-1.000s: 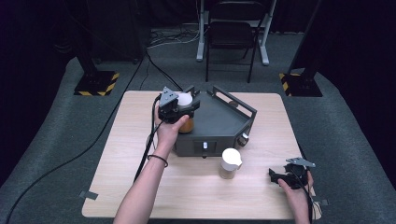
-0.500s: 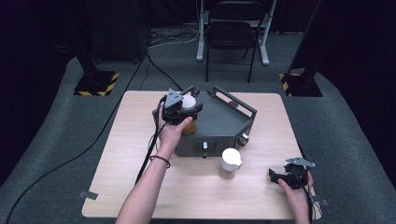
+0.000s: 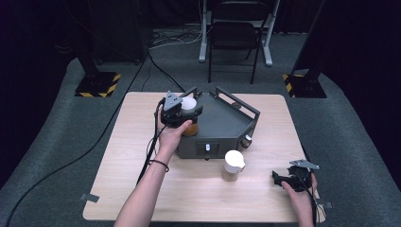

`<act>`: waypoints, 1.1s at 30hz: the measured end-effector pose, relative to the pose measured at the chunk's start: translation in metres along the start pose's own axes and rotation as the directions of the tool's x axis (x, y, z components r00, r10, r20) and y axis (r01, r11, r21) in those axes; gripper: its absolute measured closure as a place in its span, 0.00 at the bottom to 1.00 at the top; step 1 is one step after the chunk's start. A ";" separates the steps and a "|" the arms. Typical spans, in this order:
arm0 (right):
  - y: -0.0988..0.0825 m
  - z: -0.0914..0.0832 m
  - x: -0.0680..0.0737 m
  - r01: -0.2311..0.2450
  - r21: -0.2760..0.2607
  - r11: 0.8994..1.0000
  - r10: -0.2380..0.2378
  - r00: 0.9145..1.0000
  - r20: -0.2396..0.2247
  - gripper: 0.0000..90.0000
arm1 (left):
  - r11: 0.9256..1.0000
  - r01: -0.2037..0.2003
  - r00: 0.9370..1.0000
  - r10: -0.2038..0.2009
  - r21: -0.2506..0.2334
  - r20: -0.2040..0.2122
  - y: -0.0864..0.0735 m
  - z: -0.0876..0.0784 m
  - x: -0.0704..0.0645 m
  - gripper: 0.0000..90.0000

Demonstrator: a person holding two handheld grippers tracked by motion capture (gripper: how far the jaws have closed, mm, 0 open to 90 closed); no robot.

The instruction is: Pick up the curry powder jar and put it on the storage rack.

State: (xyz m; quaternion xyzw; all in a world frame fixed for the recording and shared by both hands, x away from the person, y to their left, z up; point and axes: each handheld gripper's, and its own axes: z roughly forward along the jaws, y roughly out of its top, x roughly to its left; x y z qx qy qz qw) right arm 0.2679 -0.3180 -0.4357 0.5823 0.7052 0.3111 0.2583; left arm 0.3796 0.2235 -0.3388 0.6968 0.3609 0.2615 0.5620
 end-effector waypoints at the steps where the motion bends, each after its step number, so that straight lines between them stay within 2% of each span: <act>1: 0.000 0.000 0.000 0.000 0.000 1.000 0.000 1.000 0.000 0.04 | 1.000 -0.001 1.000 0.001 0.003 0.002 0.000 -0.002 0.001 0.24; 6: 0.000 0.000 0.000 0.000 0.000 1.000 0.000 1.000 0.000 0.04 | 1.000 -0.011 1.000 0.011 0.007 0.011 0.001 -0.007 0.005 0.17; 13: 0.000 0.000 0.000 0.000 0.000 1.000 0.000 1.000 0.000 0.04 | 0.997 -0.063 0.998 0.062 0.036 0.027 0.004 -0.025 0.008 0.11; 15: 0.000 0.000 0.000 0.000 0.000 1.000 0.000 1.000 0.000 0.04 | 0.998 -0.063 0.998 0.062 0.029 0.030 0.002 -0.032 0.010 0.11; 19: 0.000 0.000 0.000 0.000 0.000 1.000 0.000 1.000 0.000 0.04 | 0.998 -0.051 0.998 0.049 0.048 0.043 0.000 -0.041 0.015 0.09; 27: 0.000 0.000 0.000 0.000 0.000 1.000 0.000 1.000 0.000 0.04 | 0.997 -0.060 0.997 0.057 0.055 0.050 -0.012 -0.060 0.020 0.08; 31: 0.000 0.000 0.000 0.000 0.000 1.000 0.000 1.000 0.000 0.04 | 0.994 -0.091 0.995 0.089 0.063 0.035 -0.019 -0.070 0.018 0.08; 33: 0.000 0.000 0.000 0.000 0.000 1.000 0.000 1.000 0.000 0.04 | 0.993 -0.102 0.995 0.100 0.061 0.027 -0.028 -0.079 0.018 0.08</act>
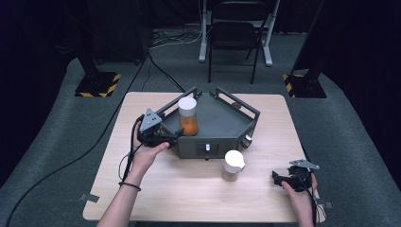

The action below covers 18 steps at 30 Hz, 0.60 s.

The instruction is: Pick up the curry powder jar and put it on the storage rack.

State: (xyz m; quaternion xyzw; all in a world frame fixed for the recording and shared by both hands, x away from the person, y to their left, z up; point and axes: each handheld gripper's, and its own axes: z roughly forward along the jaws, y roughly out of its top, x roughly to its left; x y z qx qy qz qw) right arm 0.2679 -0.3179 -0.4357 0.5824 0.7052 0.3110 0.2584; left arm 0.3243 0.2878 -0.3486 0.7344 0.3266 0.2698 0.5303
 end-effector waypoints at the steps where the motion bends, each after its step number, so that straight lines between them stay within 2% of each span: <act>1: 0.000 0.000 0.000 0.000 0.000 1.000 0.000 1.000 0.000 0.04 | 1.000 0.000 1.000 0.000 0.000 0.000 0.000 0.000 0.000 0.08; 5: 0.000 0.000 0.000 0.000 0.000 1.000 0.000 1.000 0.000 0.04 | 1.000 0.015 1.000 -0.015 0.004 -0.002 -0.014 -0.008 0.002 0.08; 6: 0.000 0.000 0.000 0.000 0.000 1.000 0.000 1.000 0.000 0.04 | 1.000 0.025 1.000 -0.025 0.007 -0.002 -0.021 -0.013 0.003 0.08; 8: 0.000 0.000 0.000 0.000 0.000 1.000 0.000 1.000 0.000 0.04 | 1.000 0.029 1.000 -0.029 0.010 -0.002 -0.025 -0.015 0.004 0.08; 10: 0.000 0.000 0.000 0.000 0.000 1.000 0.000 1.000 0.000 0.04 | 0.999 0.041 0.999 -0.041 0.010 0.013 -0.034 -0.019 0.008 0.09; 18: 0.000 0.000 0.000 0.000 0.000 1.000 0.000 1.000 0.000 0.04 | 0.996 0.076 0.997 -0.075 0.042 -0.014 -0.064 -0.033 0.014 0.09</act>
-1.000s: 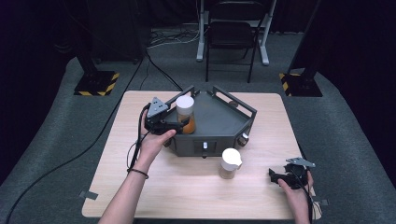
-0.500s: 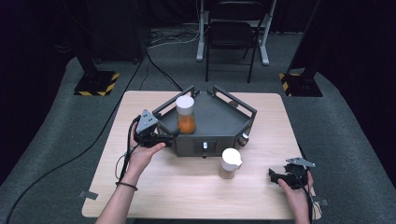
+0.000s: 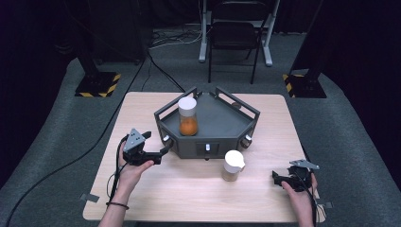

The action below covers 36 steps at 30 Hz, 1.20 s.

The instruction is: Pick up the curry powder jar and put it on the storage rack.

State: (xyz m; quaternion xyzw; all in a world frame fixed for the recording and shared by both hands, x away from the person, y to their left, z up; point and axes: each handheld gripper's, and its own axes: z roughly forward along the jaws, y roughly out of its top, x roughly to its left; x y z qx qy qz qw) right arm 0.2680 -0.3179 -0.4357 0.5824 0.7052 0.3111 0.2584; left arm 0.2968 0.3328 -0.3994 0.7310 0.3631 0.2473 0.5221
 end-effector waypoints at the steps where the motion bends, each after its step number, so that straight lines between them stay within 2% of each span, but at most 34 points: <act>1: 0.000 0.000 0.000 0.000 0.000 1.000 0.000 1.000 0.000 0.04 | 1.000 0.004 1.000 -0.004 0.004 -0.004 -0.004 -0.001 0.001 0.09; 10: 0.000 0.000 0.000 0.000 0.000 1.000 0.000 1.000 0.000 0.04 | 0.997 0.063 0.998 -0.062 0.042 -0.027 -0.033 -0.009 0.010 0.09; 14: 0.000 0.000 0.000 0.000 0.000 1.000 0.000 1.000 0.000 0.04 | 0.995 0.064 0.997 -0.061 0.077 -0.042 -0.041 -0.009 0.011 0.09; 19: 0.000 0.000 0.000 0.000 0.000 1.000 0.000 1.000 0.000 0.04 | 0.990 0.092 0.995 -0.086 0.110 -0.059 -0.052 -0.008 0.015 0.09; 22: 0.000 0.000 0.000 0.001 0.000 1.000 -0.001 1.000 0.000 0.04 | 0.984 0.103 0.994 -0.095 0.146 -0.058 -0.055 -0.005 0.018 0.09; 26: 0.000 0.000 0.000 0.000 0.000 1.000 0.000 1.000 0.000 0.04 | 0.974 0.098 0.994 -0.087 0.202 -0.062 -0.057 0.000 0.020 0.09; 29: 0.000 0.000 0.000 0.000 0.000 1.000 0.000 1.000 0.000 0.04 | 0.966 0.086 0.995 -0.069 0.244 -0.076 -0.055 0.004 0.018 0.09; 30: 0.000 0.000 0.000 0.000 0.000 1.000 0.000 1.000 0.000 0.04 | 0.961 0.090 0.994 -0.073 0.263 -0.076 -0.053 0.005 0.019 0.09; 33: 0.000 0.000 0.000 0.000 0.000 1.000 0.000 1.000 0.000 0.04 | 0.958 0.086 0.995 -0.067 0.273 -0.079 -0.052 0.006 0.017 0.09; 36: 0.000 0.000 0.000 0.000 0.000 1.000 0.000 1.000 0.000 0.04 | 0.946 0.092 0.993 -0.066 0.310 -0.094 -0.047 0.009 0.016 0.09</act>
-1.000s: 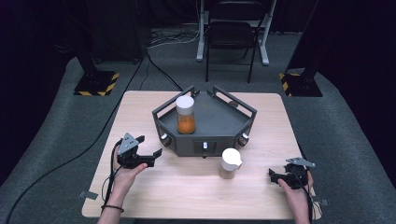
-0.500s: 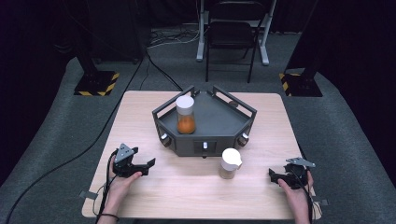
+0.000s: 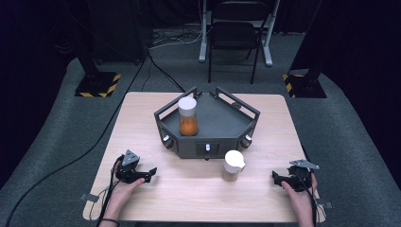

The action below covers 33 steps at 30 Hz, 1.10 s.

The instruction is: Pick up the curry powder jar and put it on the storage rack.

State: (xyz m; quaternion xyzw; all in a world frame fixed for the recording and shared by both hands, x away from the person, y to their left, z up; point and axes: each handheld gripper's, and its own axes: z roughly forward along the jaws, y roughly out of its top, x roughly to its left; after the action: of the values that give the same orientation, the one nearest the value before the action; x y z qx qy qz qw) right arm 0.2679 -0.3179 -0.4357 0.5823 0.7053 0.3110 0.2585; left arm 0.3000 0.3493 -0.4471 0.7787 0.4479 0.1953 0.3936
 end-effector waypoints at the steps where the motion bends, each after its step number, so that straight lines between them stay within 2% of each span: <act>1: 0.000 0.000 0.000 0.000 0.000 1.000 0.000 1.000 0.000 0.04 | 1.000 0.003 1.000 -0.003 0.003 0.002 0.000 0.000 0.000 0.09; 7: 0.000 0.000 0.000 0.000 0.000 1.000 0.000 1.000 0.000 0.04 | 0.999 0.016 1.000 -0.016 0.052 -0.002 0.007 0.003 -0.001 0.09; 10: 0.000 0.000 0.000 0.000 0.000 1.000 0.000 1.000 0.000 0.04 | 0.998 0.015 1.000 -0.014 0.058 -0.015 0.008 0.003 -0.002 0.09; 13: 0.000 0.000 0.000 0.000 0.000 1.000 0.000 1.000 0.000 0.04 | 0.998 0.003 1.000 -0.001 0.066 -0.021 0.009 0.003 -0.005 0.09; 15: 0.000 0.000 0.000 0.000 0.000 1.000 0.000 1.000 0.000 0.04 | 0.997 -0.020 0.999 0.022 0.078 -0.036 0.011 0.004 -0.009 0.08; 33: 0.000 0.000 0.000 0.001 0.000 1.000 -0.001 1.000 -0.001 0.04 | 0.996 -0.020 0.999 0.024 0.082 -0.048 0.012 0.006 -0.011 0.06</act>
State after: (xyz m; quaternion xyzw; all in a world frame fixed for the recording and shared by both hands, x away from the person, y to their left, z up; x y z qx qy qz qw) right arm 0.2680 -0.3181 -0.4358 0.5820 0.7055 0.3112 0.2583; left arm 0.3049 0.3341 -0.4406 0.7940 0.4564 0.1999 0.3482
